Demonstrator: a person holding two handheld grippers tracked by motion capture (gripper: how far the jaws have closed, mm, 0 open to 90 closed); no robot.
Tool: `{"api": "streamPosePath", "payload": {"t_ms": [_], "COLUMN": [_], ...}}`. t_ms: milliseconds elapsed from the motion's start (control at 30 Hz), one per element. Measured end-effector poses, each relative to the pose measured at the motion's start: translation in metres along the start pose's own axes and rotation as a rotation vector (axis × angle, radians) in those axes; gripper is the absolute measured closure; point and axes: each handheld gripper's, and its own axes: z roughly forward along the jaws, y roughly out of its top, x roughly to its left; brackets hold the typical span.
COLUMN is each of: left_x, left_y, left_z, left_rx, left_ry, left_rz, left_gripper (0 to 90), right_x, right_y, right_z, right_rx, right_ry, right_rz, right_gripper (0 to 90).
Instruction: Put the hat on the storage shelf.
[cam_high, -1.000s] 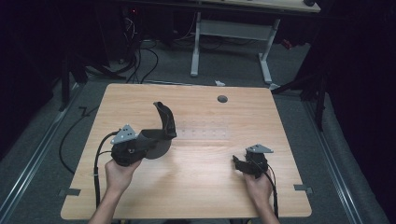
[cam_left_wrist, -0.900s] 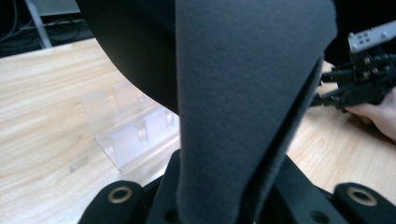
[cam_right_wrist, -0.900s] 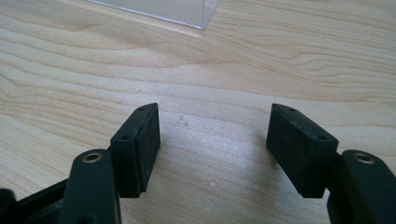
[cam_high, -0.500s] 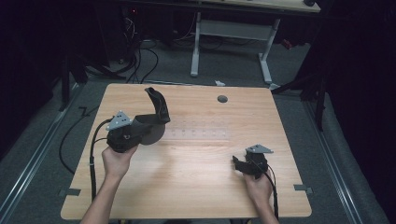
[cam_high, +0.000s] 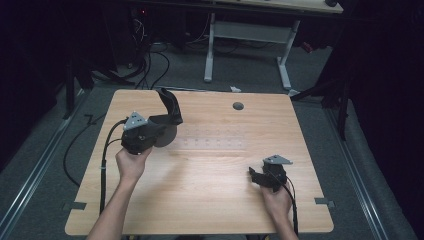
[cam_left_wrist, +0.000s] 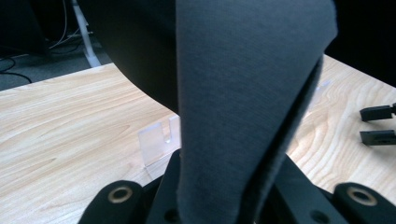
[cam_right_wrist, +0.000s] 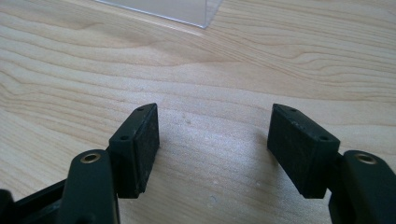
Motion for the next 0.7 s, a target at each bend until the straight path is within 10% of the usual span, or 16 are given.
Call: {"api": "streamPosePath", "payload": {"t_ms": [700], "left_x": [0.007], "left_y": [-0.01], "left_z": [0.027], "left_rx": [-0.014], "left_ry": [0.092], "left_rz": [0.006], "left_gripper": [85.2], "right_x": [0.0], "right_y": [0.0], "right_z": [0.0], "right_rx": [-0.001], "right_ry": [0.001], "right_rz": [0.0], "right_gripper": [34.4]}}
